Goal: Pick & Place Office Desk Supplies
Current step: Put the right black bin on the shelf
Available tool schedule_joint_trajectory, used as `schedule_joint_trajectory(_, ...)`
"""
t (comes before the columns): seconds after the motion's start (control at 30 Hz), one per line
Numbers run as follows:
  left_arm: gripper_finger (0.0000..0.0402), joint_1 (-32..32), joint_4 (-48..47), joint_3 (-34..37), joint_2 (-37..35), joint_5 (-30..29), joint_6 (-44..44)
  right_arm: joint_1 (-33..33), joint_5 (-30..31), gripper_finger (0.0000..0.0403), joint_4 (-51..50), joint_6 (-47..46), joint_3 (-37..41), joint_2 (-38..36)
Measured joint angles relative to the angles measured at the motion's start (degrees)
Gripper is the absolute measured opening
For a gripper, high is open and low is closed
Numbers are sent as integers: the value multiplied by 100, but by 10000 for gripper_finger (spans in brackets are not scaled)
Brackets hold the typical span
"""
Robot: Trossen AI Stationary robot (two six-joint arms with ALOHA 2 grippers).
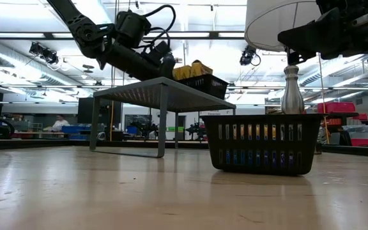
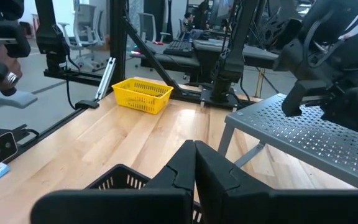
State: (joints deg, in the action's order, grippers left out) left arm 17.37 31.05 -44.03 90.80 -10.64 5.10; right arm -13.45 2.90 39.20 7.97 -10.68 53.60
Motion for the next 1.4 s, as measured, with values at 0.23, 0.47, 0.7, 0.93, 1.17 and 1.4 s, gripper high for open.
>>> schedule_joint_trajectory(0.23,1,0,50,-2,-1,35,-31,2,0,18,15,0,0,0)
schedule_joint_trajectory(0.47,1,37,81,-2,0,73,-44,0,0,18,45,48,0,-1)
schedule_joint_trajectory(0.7,1,81,350,-6,117,196,-85,0,0,18,51,46,0,0)
schedule_joint_trajectory(0.93,1,145,564,-128,517,369,-130,2,0,18,91,22,0,0)
schedule_joint_trajectory(1.17,1,155,295,-179,533,414,-61,0,0,18,91,20,0,0)
schedule_joint_trajectory(1.4,1,144,243,-179,518,47,-4,1,0,18,87,23,0,0)
